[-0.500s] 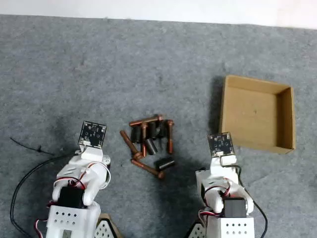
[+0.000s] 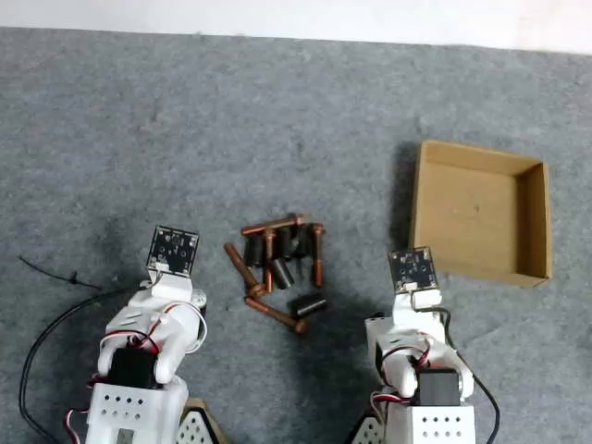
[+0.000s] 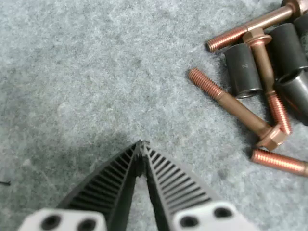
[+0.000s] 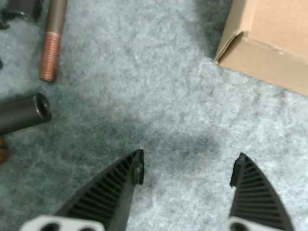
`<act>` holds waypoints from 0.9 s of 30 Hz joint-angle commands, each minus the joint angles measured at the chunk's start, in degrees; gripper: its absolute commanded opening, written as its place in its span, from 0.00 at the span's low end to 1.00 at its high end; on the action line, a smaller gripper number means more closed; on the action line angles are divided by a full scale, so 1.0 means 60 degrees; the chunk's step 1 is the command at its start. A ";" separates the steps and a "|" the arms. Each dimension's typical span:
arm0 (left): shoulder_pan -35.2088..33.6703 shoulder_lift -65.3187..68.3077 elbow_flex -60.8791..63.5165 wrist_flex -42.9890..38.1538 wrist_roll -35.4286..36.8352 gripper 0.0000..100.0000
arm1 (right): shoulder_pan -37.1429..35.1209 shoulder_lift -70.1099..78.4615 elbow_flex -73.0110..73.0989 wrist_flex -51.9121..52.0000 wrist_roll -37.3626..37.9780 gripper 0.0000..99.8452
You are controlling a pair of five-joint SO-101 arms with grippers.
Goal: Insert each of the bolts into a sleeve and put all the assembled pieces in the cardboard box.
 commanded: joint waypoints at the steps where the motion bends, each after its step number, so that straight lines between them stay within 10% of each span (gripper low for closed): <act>1: -0.0125 -0.0007 0.0212 0.0029 0.0073 0.01 | -0.0066 -0.0066 0.1223 0.0037 -0.0015 0.28; 21: -0.0081 -0.0007 0.0212 0.0029 0.0059 0.01 | -0.0066 -0.0066 0.1223 0.0037 -0.0015 0.28; 27: 0.2205 -0.0007 0.0212 0.0029 0.0088 0.01 | -0.0095 -0.0066 0.1223 0.0037 -0.0015 0.28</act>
